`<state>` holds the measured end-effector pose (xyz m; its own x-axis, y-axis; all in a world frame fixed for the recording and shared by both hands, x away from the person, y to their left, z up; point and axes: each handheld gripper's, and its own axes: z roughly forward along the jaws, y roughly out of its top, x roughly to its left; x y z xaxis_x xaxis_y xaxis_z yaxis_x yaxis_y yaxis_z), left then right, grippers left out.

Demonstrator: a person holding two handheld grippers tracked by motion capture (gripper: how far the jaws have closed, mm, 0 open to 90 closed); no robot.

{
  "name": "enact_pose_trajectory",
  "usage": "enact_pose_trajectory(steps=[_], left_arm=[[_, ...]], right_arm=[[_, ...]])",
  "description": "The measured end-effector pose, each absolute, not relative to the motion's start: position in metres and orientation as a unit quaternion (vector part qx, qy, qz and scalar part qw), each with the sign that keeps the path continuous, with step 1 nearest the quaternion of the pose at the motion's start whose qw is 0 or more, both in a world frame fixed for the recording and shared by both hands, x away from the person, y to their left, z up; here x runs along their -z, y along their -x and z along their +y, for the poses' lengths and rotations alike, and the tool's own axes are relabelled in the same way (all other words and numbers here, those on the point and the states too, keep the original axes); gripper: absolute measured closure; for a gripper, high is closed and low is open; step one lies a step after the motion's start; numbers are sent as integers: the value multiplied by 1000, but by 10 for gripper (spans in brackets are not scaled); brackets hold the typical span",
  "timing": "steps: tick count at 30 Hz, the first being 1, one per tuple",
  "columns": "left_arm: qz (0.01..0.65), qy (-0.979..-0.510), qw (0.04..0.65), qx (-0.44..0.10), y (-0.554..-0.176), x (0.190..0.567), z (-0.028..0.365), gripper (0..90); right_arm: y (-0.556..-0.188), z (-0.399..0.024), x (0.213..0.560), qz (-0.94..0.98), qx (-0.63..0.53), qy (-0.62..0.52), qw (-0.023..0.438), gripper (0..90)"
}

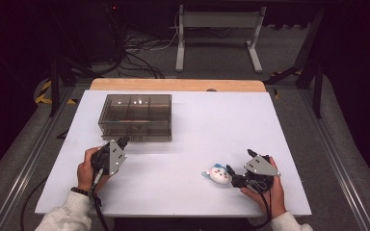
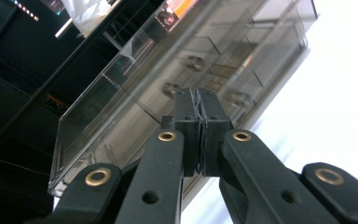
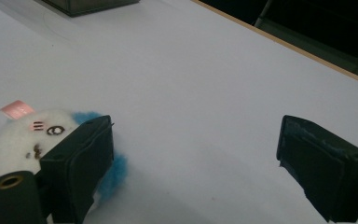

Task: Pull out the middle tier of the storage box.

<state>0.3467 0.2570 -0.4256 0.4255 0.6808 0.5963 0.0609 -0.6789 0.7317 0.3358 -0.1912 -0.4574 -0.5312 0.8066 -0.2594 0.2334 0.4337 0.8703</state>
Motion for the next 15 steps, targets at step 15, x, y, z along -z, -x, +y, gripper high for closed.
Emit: enact_pose_trajectory(steps=[15], left_arm=[[311, -784, 367, -393, -367, 409, 271, 899]], right_arm=[[-337, -190, 459, 773, -409, -338, 347, 117]])
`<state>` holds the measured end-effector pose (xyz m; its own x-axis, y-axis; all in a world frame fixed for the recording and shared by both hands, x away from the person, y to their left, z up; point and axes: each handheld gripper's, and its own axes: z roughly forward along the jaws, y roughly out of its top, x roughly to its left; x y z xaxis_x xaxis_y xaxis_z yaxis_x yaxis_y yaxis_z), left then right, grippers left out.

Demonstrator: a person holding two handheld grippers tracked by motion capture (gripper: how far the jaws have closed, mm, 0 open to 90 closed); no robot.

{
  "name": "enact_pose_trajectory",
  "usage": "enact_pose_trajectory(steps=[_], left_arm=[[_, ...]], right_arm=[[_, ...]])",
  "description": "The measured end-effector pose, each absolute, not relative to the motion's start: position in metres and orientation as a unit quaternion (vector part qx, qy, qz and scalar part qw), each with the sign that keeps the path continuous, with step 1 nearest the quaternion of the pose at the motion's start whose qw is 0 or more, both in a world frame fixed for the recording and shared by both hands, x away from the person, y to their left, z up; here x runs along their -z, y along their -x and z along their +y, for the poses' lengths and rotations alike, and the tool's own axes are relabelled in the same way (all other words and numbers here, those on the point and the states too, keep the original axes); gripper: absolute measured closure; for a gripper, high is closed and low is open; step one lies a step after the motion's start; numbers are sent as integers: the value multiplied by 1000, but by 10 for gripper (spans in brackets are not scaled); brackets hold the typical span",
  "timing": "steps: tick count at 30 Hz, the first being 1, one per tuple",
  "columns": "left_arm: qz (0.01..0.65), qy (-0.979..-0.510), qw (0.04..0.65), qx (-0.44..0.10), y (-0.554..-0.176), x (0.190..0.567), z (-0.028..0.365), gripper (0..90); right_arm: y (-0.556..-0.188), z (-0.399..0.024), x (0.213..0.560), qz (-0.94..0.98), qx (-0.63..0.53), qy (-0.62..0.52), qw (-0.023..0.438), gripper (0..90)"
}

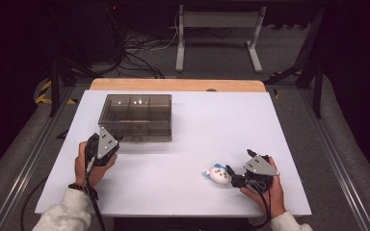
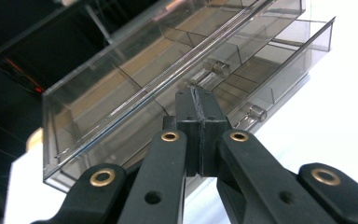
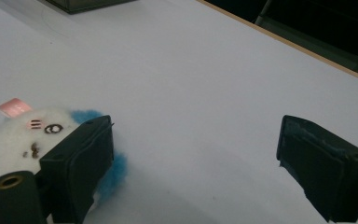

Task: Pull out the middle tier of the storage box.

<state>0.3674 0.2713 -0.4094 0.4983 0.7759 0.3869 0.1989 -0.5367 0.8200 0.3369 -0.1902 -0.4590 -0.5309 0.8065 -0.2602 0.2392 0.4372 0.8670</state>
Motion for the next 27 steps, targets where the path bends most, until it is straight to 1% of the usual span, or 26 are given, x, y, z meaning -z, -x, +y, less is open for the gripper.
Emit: enact_pose_trajectory(steps=[9, 14, 17, 27], left_arm=[[347, -784, 360, -367, -381, 409, 271, 897], [360, -794, 352, -340, -389, 410, 268, 897], [367, -798, 341, -335, -392, 414, 268, 896], [384, -790, 351, -326, -393, 415, 277, 895]], right_arm=[[-337, -190, 460, 774, -408, -338, 347, 117], [-338, -189, 461, 776, -406, -337, 346, 118], [-338, -189, 461, 776, -406, -337, 345, 118], [-338, -190, 461, 776, -406, -337, 344, 118]])
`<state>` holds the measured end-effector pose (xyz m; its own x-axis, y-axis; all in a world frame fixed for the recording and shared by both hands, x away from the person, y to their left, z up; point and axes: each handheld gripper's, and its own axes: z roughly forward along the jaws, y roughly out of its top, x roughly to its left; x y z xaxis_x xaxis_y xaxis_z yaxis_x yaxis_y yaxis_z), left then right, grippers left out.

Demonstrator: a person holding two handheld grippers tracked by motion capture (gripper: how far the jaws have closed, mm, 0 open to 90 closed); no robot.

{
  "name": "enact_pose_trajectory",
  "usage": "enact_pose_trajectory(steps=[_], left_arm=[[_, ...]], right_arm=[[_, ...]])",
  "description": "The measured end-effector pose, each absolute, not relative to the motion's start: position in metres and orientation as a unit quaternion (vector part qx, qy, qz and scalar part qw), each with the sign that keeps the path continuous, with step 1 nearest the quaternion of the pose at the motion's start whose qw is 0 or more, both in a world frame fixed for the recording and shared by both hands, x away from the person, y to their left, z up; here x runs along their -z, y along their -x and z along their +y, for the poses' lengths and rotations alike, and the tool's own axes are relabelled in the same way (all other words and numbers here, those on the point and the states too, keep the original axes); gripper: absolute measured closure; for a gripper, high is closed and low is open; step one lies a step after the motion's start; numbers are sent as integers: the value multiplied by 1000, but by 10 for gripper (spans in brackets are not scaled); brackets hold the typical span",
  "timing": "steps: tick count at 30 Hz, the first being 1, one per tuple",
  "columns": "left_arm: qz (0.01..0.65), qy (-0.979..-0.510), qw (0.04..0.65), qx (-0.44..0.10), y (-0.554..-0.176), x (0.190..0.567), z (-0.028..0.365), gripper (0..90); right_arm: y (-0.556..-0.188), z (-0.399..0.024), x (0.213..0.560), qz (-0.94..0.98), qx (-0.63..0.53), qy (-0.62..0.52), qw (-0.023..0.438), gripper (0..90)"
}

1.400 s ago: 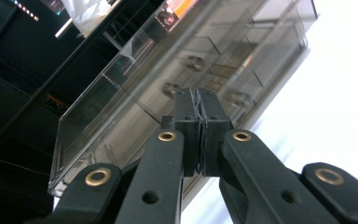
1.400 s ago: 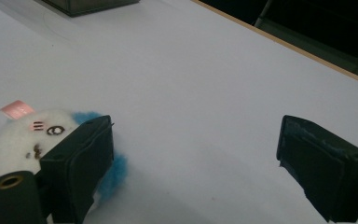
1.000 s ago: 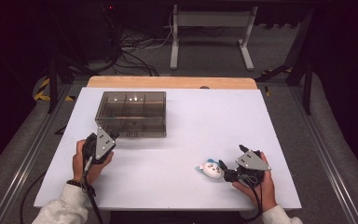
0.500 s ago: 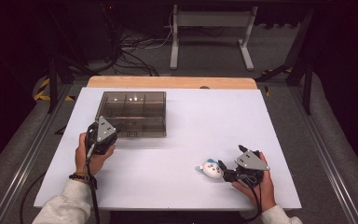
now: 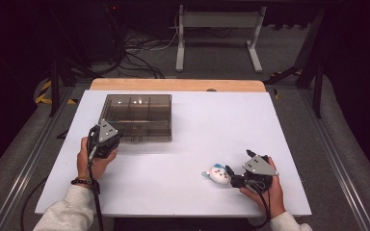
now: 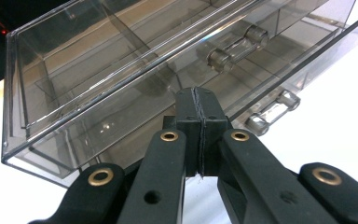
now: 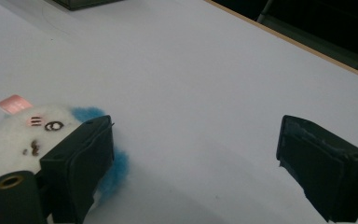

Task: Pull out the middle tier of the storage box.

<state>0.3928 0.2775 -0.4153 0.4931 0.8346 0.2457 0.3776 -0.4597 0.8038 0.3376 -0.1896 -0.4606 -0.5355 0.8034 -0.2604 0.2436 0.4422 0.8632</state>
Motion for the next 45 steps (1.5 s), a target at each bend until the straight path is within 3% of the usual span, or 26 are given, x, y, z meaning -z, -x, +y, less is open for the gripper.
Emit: enact_pose_trajectory(steps=[45], left_arm=[[376, -811, 307, -328, -383, 427, 281, 895]], right_arm=[[-338, -191, 460, 775, -407, -340, 343, 118]])
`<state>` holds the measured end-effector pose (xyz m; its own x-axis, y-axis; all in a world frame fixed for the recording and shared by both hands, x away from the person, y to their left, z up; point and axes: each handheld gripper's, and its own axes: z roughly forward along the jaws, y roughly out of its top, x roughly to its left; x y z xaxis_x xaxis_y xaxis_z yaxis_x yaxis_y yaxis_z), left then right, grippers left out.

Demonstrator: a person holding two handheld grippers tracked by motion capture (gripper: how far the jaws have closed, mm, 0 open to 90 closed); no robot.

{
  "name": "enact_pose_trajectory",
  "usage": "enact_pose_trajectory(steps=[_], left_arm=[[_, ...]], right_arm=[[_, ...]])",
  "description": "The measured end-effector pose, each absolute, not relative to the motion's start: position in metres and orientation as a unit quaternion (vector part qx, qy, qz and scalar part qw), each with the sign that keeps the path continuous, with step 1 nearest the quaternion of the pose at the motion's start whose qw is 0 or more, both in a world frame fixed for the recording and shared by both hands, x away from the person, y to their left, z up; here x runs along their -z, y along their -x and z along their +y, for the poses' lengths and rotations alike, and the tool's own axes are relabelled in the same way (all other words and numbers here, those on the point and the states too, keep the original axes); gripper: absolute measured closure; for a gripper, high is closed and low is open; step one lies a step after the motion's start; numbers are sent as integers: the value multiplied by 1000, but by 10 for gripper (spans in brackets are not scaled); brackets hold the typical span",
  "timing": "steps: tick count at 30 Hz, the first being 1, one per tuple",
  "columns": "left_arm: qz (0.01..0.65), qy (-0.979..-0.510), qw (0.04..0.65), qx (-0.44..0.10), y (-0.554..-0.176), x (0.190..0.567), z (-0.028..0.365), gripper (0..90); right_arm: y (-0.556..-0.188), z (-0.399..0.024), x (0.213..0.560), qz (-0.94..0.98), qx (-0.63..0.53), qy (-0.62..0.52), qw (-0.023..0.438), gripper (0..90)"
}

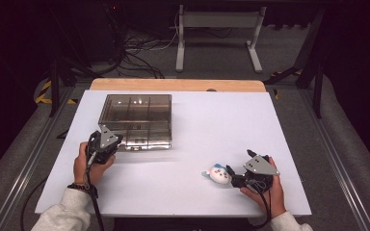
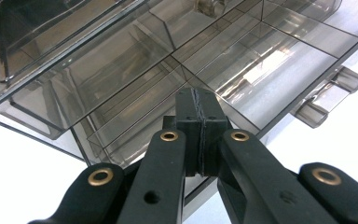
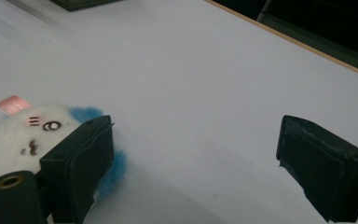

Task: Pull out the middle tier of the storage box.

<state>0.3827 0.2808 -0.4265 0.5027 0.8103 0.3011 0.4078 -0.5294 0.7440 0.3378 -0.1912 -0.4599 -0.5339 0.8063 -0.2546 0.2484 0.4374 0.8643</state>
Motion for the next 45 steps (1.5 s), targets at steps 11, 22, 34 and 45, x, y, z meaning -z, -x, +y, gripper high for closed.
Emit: enact_pose_trajectory(steps=[11, 22, 34, 45], left_arm=[[380, -809, 300, -332, -384, 428, 285, 891], [391, -807, 287, -339, -387, 432, 293, 883], [395, -805, 284, -340, -385, 432, 298, 879], [396, -805, 276, -344, -385, 432, 301, 877]], right_arm=[[-338, -191, 460, 776, -407, -339, 342, 118], [-338, -191, 460, 776, -407, -339, 342, 118], [-338, -191, 460, 777, -406, -339, 342, 118], [-338, -191, 460, 778, -404, -339, 341, 117]])
